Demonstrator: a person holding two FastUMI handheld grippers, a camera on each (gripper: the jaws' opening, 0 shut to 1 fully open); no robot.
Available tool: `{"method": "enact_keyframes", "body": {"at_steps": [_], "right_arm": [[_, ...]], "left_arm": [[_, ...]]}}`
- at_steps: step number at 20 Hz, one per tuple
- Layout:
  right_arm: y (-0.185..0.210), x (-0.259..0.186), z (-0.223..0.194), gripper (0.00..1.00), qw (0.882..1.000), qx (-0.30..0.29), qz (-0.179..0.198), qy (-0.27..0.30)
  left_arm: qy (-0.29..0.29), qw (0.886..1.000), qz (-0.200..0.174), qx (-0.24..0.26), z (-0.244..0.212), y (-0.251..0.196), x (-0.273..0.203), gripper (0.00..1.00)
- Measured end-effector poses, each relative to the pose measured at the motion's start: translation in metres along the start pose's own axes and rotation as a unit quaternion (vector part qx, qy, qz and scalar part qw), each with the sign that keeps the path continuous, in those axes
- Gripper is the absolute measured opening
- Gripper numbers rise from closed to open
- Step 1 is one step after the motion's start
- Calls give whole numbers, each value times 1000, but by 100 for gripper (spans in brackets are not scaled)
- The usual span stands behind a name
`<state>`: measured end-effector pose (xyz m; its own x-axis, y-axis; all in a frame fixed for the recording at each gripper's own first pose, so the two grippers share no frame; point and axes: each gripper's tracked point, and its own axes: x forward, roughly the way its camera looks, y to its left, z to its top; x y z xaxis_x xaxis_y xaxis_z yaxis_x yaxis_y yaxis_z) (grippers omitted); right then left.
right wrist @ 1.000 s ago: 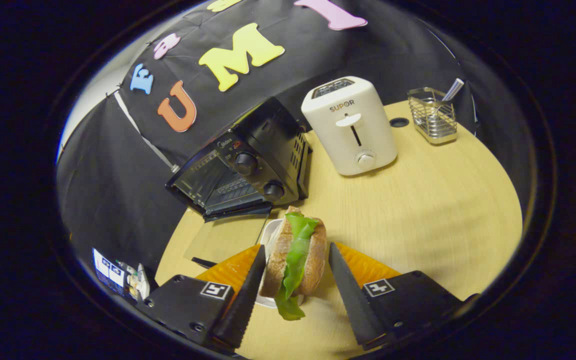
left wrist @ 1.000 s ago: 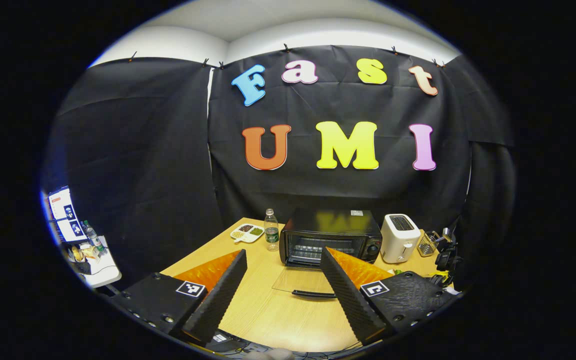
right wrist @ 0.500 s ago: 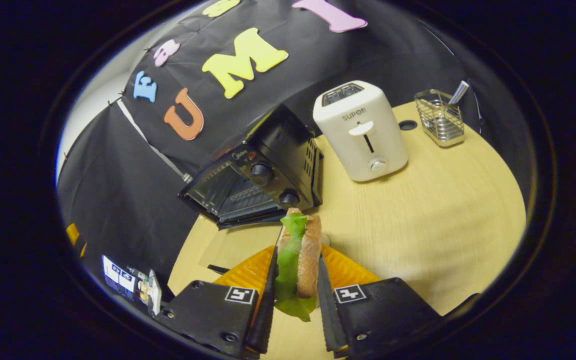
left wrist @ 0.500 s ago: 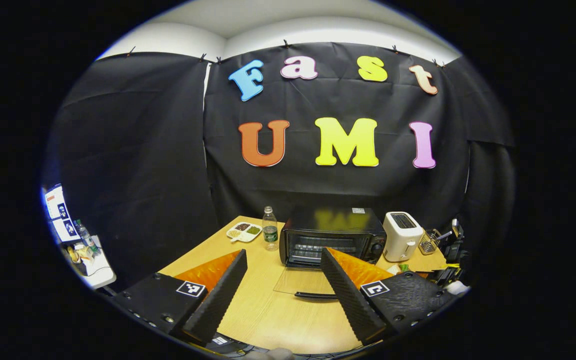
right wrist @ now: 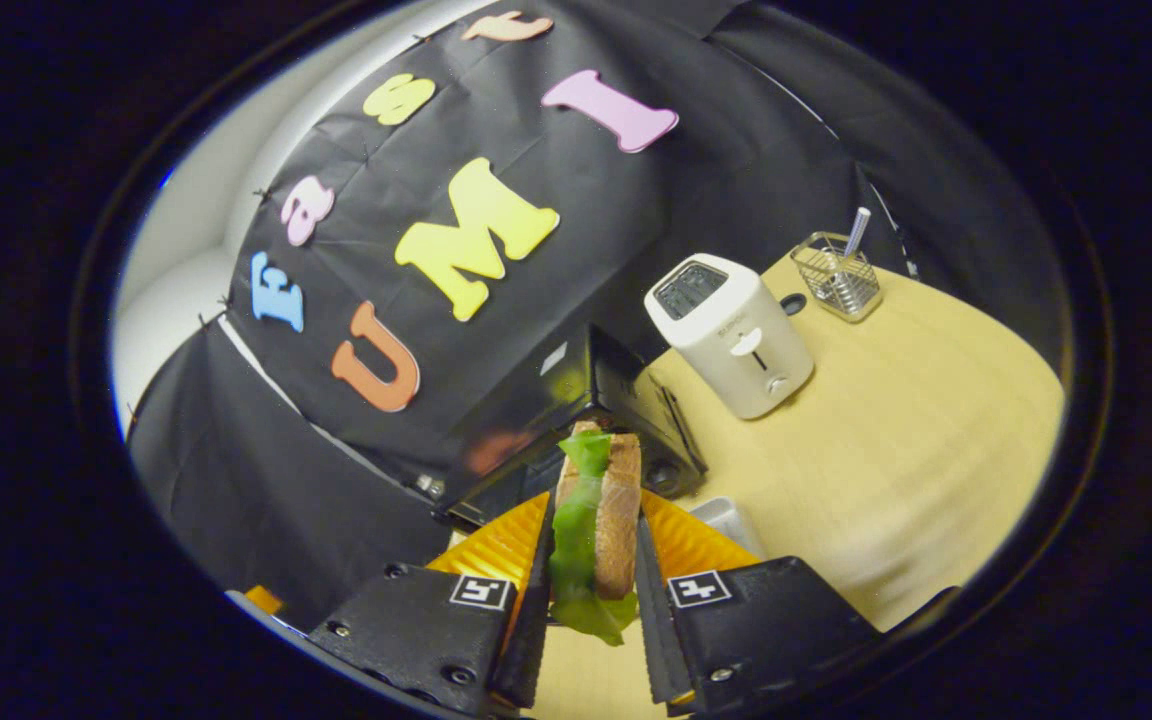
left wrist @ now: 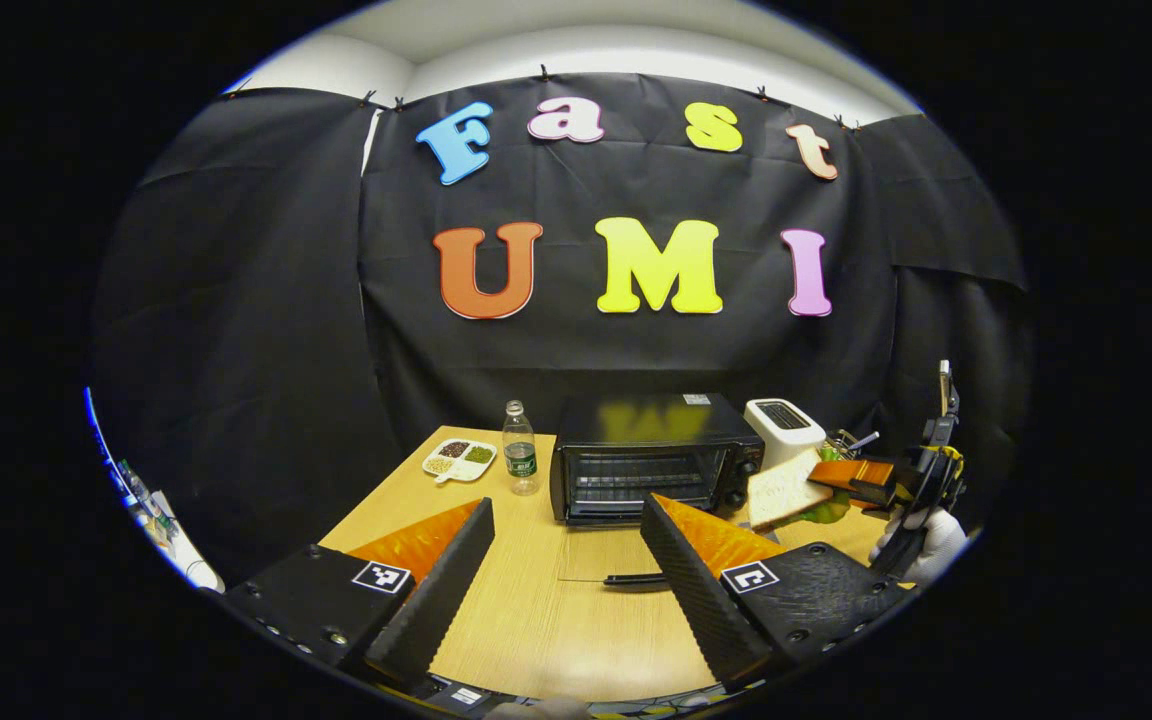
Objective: Open the electric oven with the left hand, put the food in, and close the electric oven.
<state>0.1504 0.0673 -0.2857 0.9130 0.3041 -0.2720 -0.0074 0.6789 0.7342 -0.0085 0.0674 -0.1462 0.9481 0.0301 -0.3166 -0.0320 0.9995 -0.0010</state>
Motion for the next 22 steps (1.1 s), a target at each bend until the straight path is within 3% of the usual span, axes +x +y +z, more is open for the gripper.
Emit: {"method": "enact_keyframes", "body": {"at_steps": [9,13,14,15,22], "right_arm": [[29,75,-92,44,995,92,-23,-41],[33,110,-104,43,990,117,-38,-64],[33,123,-107,43,990,119,-45,-62],[34,136,-106,44,989,123,-49,-65],[48,225,-106,44,982,172,-45,-58]], "left_arm": [[12,998,-50,30,-14,17,-7,97],[8,998,-50,36,-10,28,-12,97],[8,998,-49,35,-10,31,-12,93],[8,998,-49,35,-10,32,-12,97],[21,999,-29,40,-16,52,-5,97]]}}
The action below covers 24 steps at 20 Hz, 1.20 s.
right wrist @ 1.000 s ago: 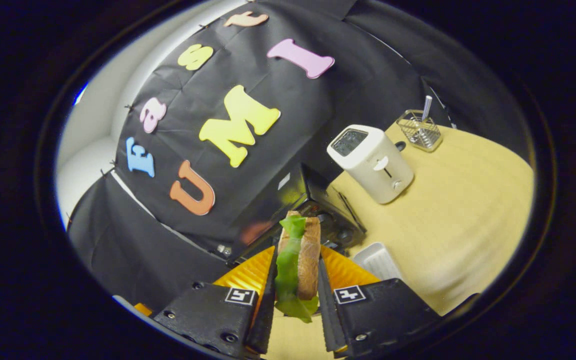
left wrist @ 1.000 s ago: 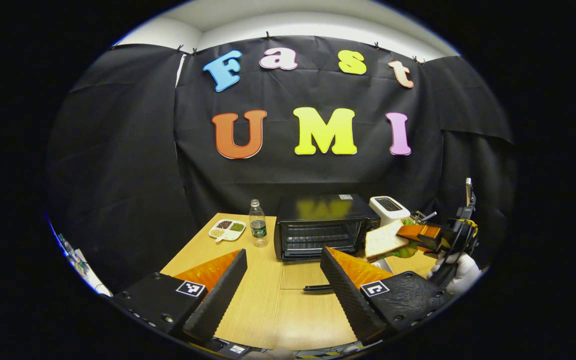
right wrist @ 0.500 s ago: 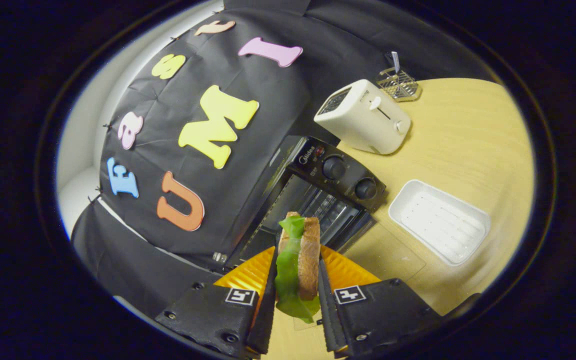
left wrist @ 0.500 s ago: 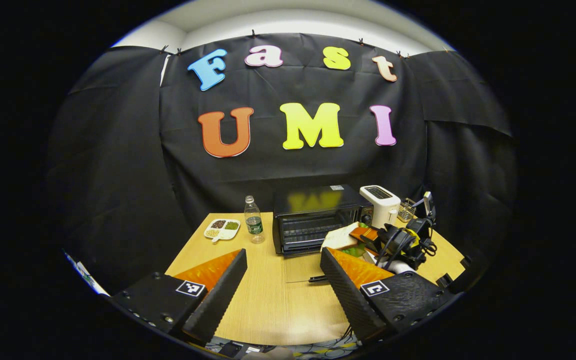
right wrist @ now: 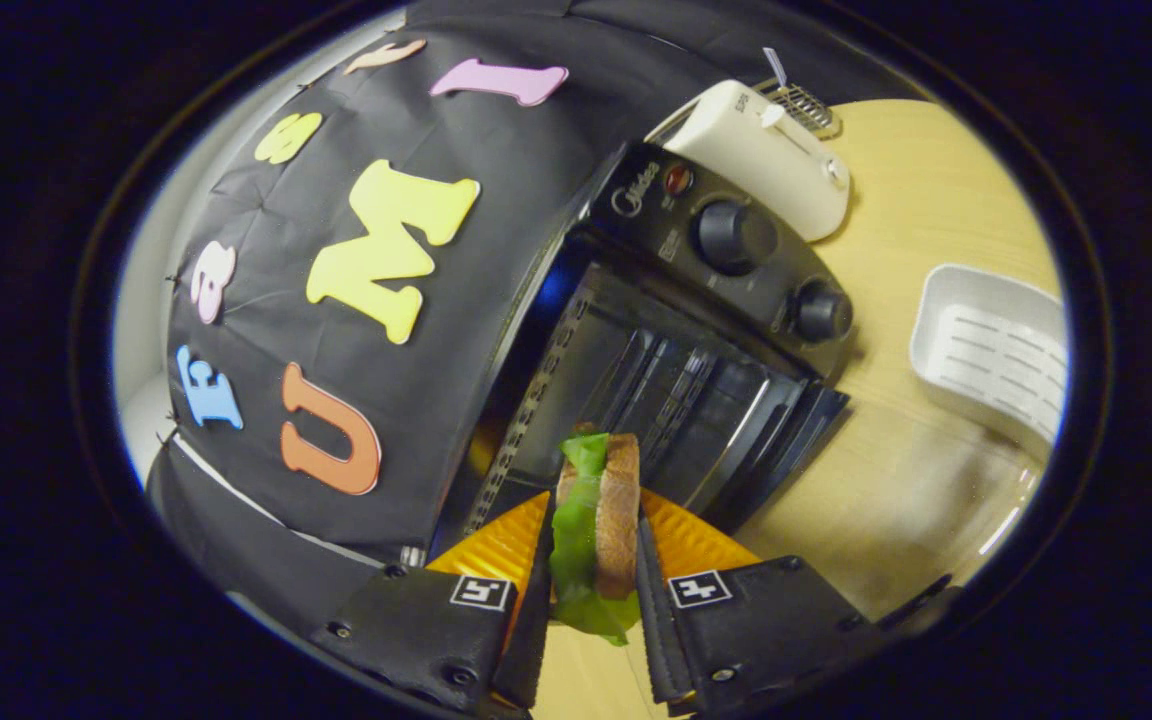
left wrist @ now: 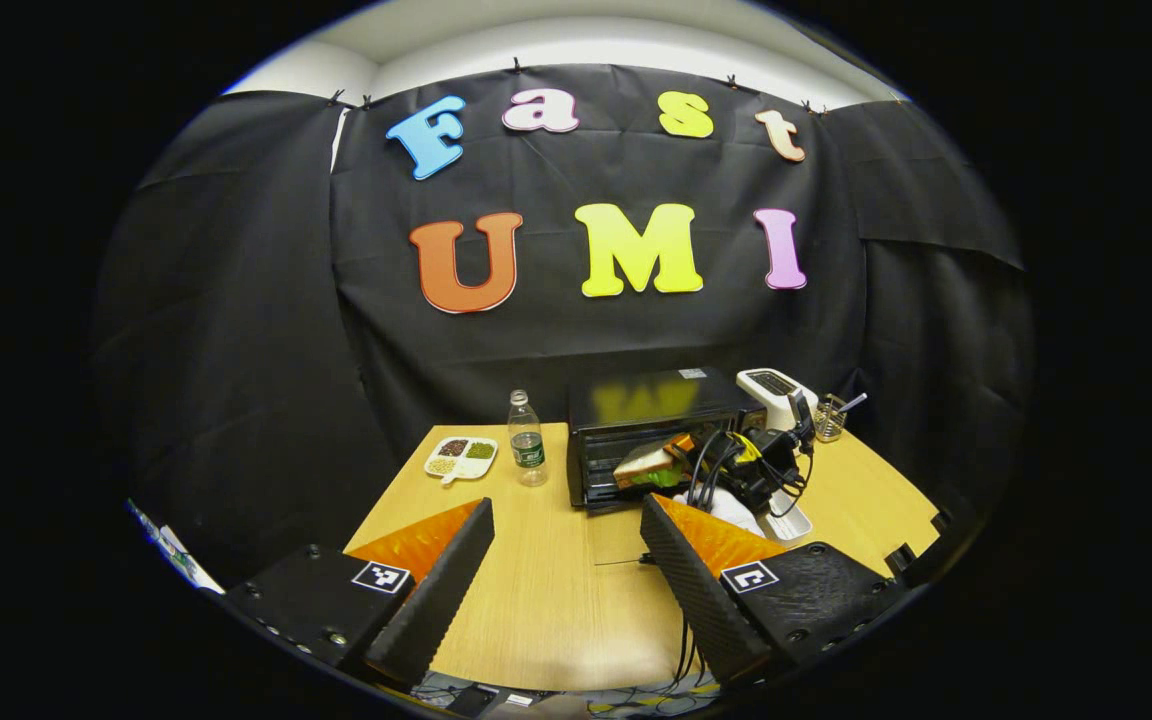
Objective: Open the electric oven with the left hand, put the food in, and close the electric oven.
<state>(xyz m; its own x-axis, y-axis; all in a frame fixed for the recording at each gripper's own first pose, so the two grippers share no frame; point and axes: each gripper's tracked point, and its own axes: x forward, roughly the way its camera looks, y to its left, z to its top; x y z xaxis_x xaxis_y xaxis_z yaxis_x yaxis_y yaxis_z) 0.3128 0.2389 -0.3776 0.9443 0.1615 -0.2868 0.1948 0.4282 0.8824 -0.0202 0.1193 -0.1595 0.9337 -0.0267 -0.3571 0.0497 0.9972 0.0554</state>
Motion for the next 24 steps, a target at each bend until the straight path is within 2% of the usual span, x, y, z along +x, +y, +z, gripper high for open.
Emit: {"method": "enact_keyframes", "body": {"at_steps": [7,8,9,10,11,12,13,14,15,20,24], "right_arm": [[-16,27,6,43,999,-4,-26,-23],[-19,26,8,45,999,-18,-33,-25],[-18,24,7,40,998,-41,-36,-25],[-21,22,8,51,996,-70,-47,-24],[-26,20,11,42,993,-99,-59,-27],[-30,16,14,46,988,-129,-76,-26],[-37,10,16,74,981,-165,-99,-22],[-41,3,21,67,973,-201,-114,-24],[-43,-2,29,90,966,-228,-123,-28],[-42,-39,45,92,951,-282,-122,-29],[-23,-88,53,92,933,-342,-107,-22]], "left_arm": [[11,1000,20,-6,-3,14,-2,97],[10,1000,20,-7,-5,14,-2,97],[12,1000,20,-7,-6,14,-3,97],[11,1000,20,-3,-7,13,-2,97],[12,1000,18,-2,-8,12,-3,97],[11,1000,17,-2,-8,12,-4,97],[13,1000,16,-4,-8,11,-3,97],[12,1000,15,-7,-7,10,-3,97],[9,1000,13,-9,-6,8,-4,97],[-6,1000,7,-17,4,4,-7,97],[-22,1000,5,-20,12,0,-9,97]]}}
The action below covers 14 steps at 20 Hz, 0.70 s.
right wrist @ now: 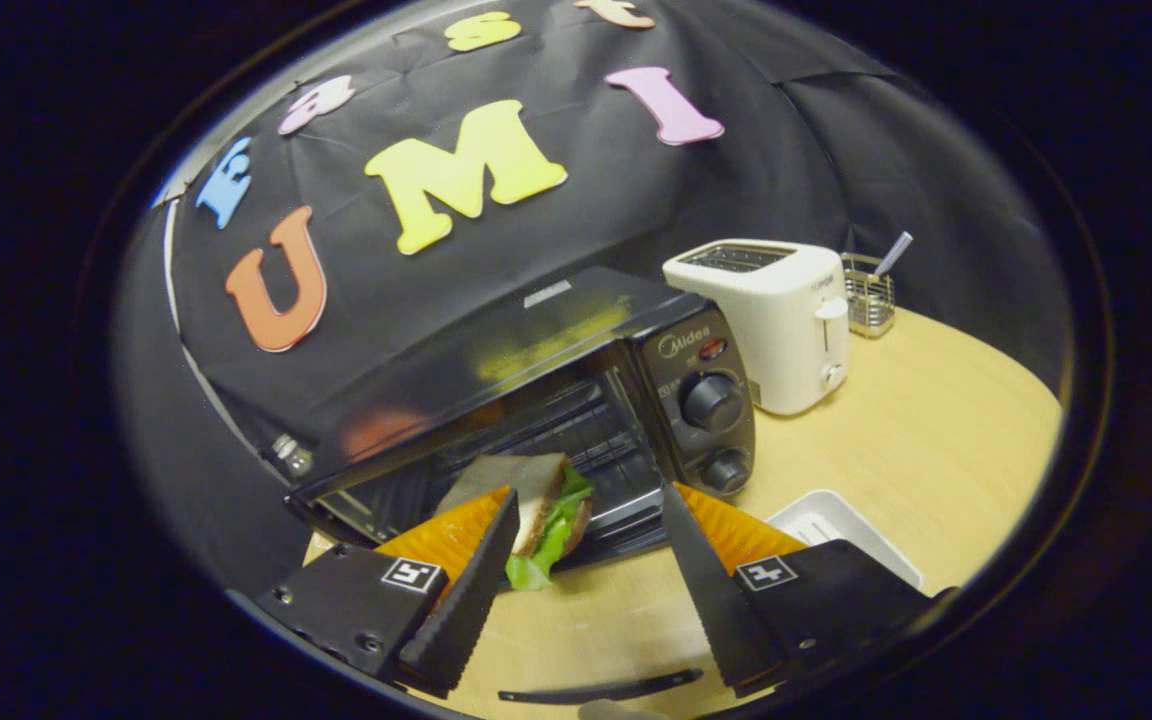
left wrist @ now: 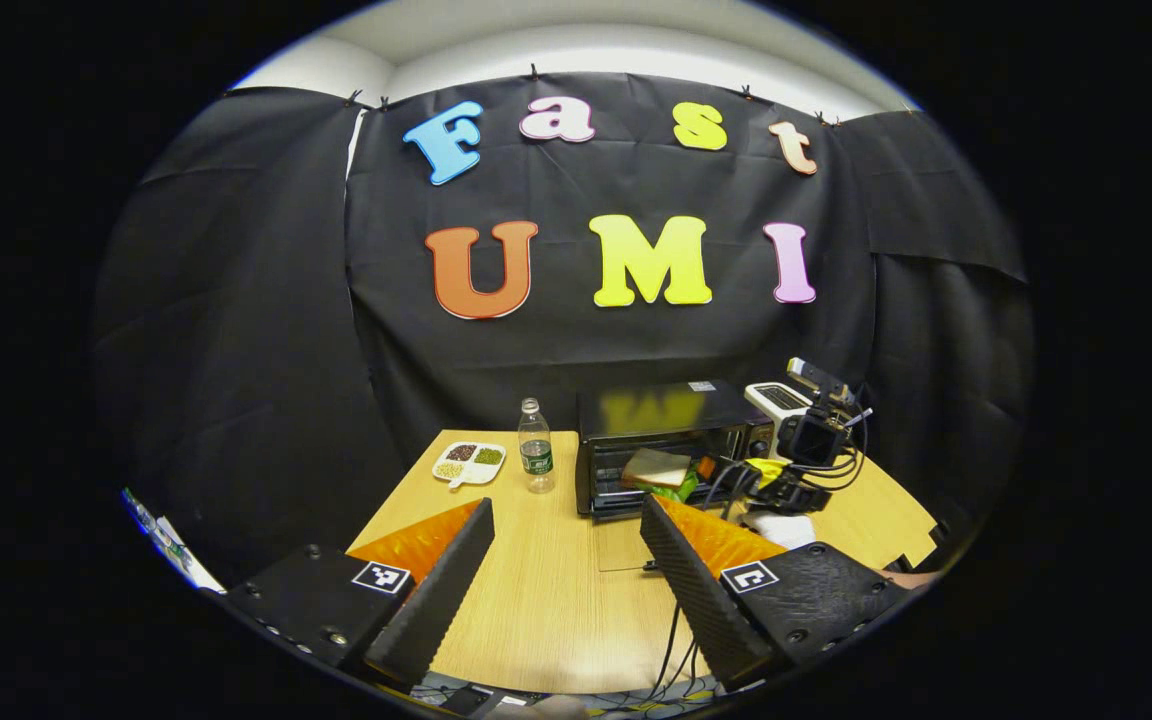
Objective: Open the electric oven with the left hand, put the food in, and close the electric oven.
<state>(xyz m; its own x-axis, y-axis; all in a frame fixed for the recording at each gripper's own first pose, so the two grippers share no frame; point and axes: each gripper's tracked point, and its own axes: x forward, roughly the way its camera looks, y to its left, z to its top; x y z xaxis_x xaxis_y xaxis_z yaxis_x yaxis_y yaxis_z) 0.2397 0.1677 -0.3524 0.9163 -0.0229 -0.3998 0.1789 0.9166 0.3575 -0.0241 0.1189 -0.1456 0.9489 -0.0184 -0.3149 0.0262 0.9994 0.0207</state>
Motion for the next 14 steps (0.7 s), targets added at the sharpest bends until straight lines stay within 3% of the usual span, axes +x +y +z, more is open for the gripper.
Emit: {"method": "enact_keyframes", "body": {"at_steps": [5,6,7,8,9,14], "right_arm": [[-18,-74,43,93,993,-108,23,-35],[-28,-85,46,89,991,-126,26,-38],[-37,-97,53,94,989,-138,25,-43],[-46,-108,61,93,988,-148,26,-48],[-57,-119,68,100,987,-151,22,-53],[-100,-171,86,100,984,-167,23,-54]], "left_arm": [[-8,1000,-2,-10,-4,-13,2,97],[-11,1000,-3,-11,-3,-18,3,97],[-15,1000,-2,-9,-4,-23,6,97],[-18,1000,1,-5,-7,-26,9,97],[-18,1000,3,-6,-10,-30,14,97],[1,1000,6,-2,-49,-64,46,97]]}}
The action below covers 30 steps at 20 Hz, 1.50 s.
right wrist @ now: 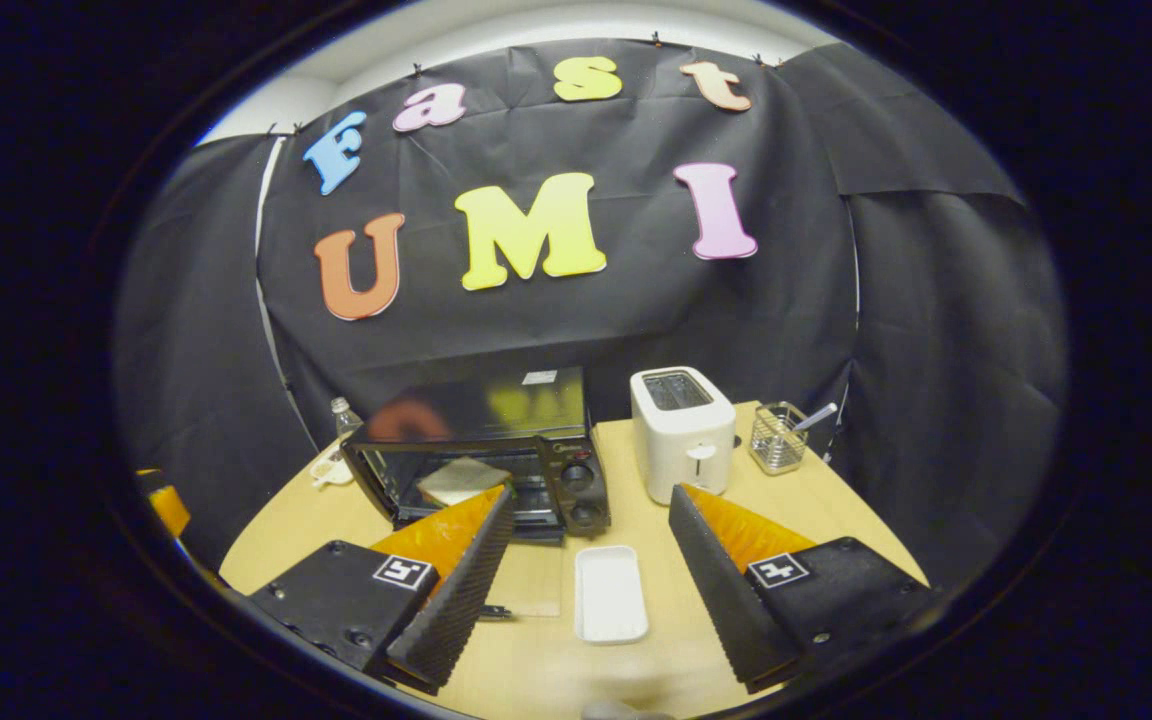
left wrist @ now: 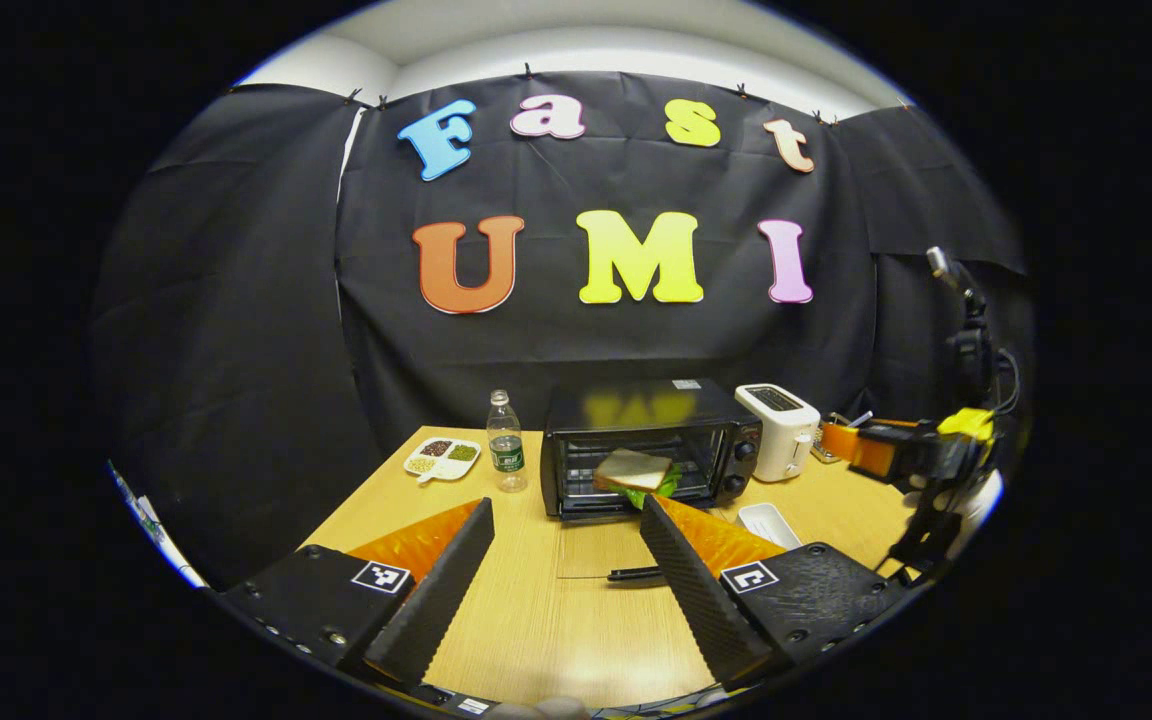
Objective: Open the electric oven with the left hand, put the food in, and close the electric oven.
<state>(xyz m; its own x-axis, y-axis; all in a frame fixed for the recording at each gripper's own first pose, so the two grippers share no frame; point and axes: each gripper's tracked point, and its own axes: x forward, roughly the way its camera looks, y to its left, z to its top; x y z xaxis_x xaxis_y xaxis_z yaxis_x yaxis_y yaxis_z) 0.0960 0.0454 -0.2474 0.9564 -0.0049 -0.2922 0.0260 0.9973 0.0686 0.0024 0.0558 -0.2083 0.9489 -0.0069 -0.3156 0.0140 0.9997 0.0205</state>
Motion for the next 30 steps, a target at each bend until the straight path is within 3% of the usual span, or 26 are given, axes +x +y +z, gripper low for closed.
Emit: {"method": "enact_keyframes", "body": {"at_steps": [6,13,15,22,30], "right_arm": [[-44,-51,8,99,999,-33,-3,-1],[-85,-74,-2,100,999,-39,-20,18],[-94,-75,-11,100,998,-48,-29,25],[-106,-72,-22,100,996,-48,-50,50],[-92,-56,-16,100,995,-75,-34,52]], "left_arm": [[80,997,-14,-18,-93,-56,52,97],[159,986,-40,-28,-175,-107,103,97],[177,983,-32,-30,-192,-110,117,98],[216,975,-38,-17,-224,-119,145,100],[220,975,-40,-18,-225,-122,162,96]]}}
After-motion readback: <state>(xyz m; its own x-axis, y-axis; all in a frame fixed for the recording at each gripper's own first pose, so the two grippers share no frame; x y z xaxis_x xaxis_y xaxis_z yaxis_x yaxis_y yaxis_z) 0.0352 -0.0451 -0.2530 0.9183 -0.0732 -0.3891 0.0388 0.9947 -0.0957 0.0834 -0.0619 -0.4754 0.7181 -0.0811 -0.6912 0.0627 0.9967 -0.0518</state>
